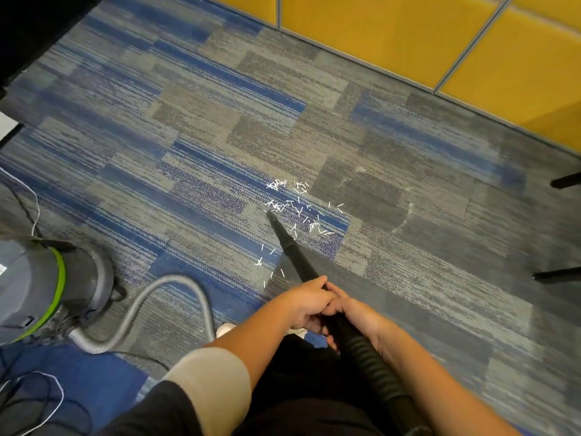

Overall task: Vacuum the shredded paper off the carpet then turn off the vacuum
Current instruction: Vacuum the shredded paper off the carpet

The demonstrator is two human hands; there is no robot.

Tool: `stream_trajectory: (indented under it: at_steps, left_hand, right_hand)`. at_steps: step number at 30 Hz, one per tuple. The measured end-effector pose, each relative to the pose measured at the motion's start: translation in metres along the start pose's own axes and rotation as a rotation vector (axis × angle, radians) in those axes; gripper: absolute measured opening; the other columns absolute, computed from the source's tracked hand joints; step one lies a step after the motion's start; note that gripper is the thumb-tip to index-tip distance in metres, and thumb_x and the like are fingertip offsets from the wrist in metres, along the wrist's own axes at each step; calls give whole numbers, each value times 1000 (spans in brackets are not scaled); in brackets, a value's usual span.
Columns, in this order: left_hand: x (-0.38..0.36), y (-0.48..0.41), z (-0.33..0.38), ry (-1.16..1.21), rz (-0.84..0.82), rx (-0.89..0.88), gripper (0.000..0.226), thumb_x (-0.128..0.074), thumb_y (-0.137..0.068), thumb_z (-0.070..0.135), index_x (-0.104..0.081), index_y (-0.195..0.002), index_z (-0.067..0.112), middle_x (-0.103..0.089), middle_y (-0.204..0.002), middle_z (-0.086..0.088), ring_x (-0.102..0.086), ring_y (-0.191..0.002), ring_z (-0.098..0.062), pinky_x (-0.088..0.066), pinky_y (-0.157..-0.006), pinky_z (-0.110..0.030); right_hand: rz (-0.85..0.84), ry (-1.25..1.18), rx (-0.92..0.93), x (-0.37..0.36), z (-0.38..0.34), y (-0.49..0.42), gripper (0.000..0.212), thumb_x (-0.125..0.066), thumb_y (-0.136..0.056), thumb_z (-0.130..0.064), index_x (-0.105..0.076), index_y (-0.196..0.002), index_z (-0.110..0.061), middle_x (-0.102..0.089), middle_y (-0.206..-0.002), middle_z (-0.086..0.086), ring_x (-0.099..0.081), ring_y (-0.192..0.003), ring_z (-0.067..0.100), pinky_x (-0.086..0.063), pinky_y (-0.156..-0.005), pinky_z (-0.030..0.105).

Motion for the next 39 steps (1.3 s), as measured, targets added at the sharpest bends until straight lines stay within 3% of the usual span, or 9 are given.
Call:
stream_trajectory:
  at_steps: [9,14,20,26,31,39]
  left_hand:
    - [5,-1,5,-5,15,-22,64,-36,-97,9,-9,-152,30,-56,-85,-3,-51,-47,-11,-47,-41,-21]
    - [18,2,14,44,44,-42,64,-35,-98,6,-8,-152,30,-55,-88,-4,-50,-48,-12,-46,-41,-21]
    - [30,0,9,82,76,-13,63,-37,-99,10,-10,-152,31,-56,-108,-10,-55,-54,-12,-50,-43,-22]
    - [25,-5,19,70,57,-23,63,-36,-98,8,-11,-151,31,-58,-92,-6,-54,-52,-12,-49,-43,-22]
    - [16,-9,25,34,25,-24,64,-34,-98,7,-10,-152,31,-57,-95,-4,-55,-62,-14,-51,-52,-25]
    - [9,-8,27,-11,-11,-16,64,-35,-98,7,-9,-151,32,-57,-90,-4,-55,-60,-15,-51,-47,-23]
  right_hand:
    - [-15,-6,41,-1,-9,-2,71,-35,-88,3,-20,-146,-36,-53,-44,11,-48,-32,20,-42,-33,20]
    - [-44,3,42,-7,-20,-10,71,-36,-88,3,-20,-145,-36,-50,-50,13,-48,-33,21,-43,-33,21]
    - [-58,39,18,-13,-24,-23,74,-38,-88,3,-19,-146,-37,-53,-53,12,-49,-40,22,-45,-36,23]
    - [-57,22,18,-5,-29,-21,73,-37,-87,4,-19,-146,-36,-54,-52,14,-49,-38,22,-45,-35,24]
    - [-16,-5,16,6,-29,-17,73,-38,-87,3,-22,-145,-39,-55,-63,14,-49,-44,23,-45,-36,24]
    - [-4,-45,42,8,-29,-6,71,-35,-89,3,-20,-145,-38,-54,-45,11,-48,-36,20,-44,-35,21]
Point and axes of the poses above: each hand's wrist, its own y-axis away from the middle knuckle, its own x-axis out of the back of the hand, z = x × y, the point moved 8 cm from there along -y, towards the middle knuckle
